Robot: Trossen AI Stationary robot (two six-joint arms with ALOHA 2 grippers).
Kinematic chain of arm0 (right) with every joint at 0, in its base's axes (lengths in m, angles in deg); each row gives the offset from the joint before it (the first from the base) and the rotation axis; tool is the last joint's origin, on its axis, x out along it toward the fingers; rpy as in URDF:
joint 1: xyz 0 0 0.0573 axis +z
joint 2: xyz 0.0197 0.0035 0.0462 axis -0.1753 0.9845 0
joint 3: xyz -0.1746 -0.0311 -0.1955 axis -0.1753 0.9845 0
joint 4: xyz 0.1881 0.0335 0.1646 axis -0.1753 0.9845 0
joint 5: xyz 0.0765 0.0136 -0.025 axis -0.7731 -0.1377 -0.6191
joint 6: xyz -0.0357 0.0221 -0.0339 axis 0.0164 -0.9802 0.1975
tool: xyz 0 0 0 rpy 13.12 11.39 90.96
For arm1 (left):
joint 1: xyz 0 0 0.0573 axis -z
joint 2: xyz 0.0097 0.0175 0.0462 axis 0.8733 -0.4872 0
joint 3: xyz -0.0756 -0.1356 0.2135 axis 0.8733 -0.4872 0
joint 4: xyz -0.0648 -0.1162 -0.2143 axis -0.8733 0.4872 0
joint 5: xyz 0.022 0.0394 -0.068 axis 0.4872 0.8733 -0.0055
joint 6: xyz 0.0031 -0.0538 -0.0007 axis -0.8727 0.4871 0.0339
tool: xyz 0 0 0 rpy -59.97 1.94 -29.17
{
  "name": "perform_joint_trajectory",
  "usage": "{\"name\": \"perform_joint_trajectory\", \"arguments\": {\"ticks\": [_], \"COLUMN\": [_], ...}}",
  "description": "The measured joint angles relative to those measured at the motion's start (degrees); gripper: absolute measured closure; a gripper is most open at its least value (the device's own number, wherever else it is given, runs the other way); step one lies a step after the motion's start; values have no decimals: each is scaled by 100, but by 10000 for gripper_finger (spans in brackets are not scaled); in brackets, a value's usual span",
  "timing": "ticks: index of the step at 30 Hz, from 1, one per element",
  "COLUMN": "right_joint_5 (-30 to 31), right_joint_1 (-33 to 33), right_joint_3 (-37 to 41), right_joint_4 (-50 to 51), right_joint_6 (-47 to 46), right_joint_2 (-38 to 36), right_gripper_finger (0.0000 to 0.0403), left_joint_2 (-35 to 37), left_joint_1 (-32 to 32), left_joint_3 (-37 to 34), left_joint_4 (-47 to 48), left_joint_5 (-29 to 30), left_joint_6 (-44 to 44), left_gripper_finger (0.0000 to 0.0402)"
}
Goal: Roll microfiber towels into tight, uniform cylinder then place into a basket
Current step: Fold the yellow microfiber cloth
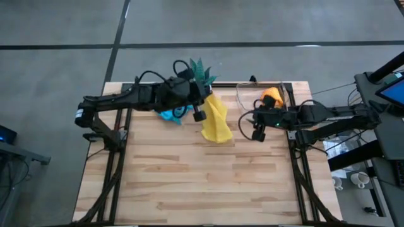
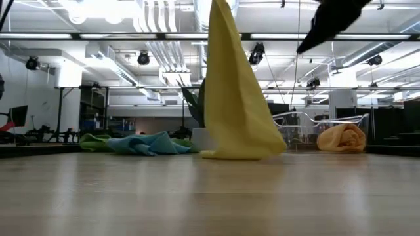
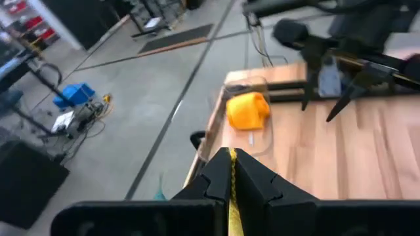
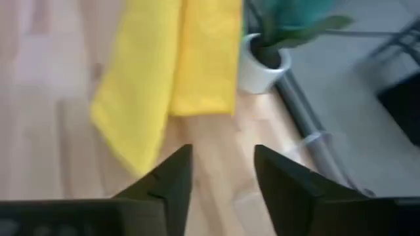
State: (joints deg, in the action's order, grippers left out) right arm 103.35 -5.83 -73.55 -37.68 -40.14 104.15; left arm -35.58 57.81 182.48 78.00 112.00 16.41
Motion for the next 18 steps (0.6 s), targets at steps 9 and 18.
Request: {"name": "perform_joint_trajectory", "arguments": {"ticks": [9,18], "right_joint_5": [-973,-1049], "right_joint_1": [-97,-328], "right_joint_3": [791,863], "right_joint_4": [-1397,-2118], "right_joint_6": [543,1258], "right_joint_2": [110,1247], "right_gripper_finger": [183,182], "left_joint_2": [44,44], "left_joint_1": [461,745], "left_joint_3": [5,3], "left_joint_4": [568,688], "left_joint_5": [-900,-1069], "left_joint_6": [-311,-315], "left_gripper_finger": [402,402]}}
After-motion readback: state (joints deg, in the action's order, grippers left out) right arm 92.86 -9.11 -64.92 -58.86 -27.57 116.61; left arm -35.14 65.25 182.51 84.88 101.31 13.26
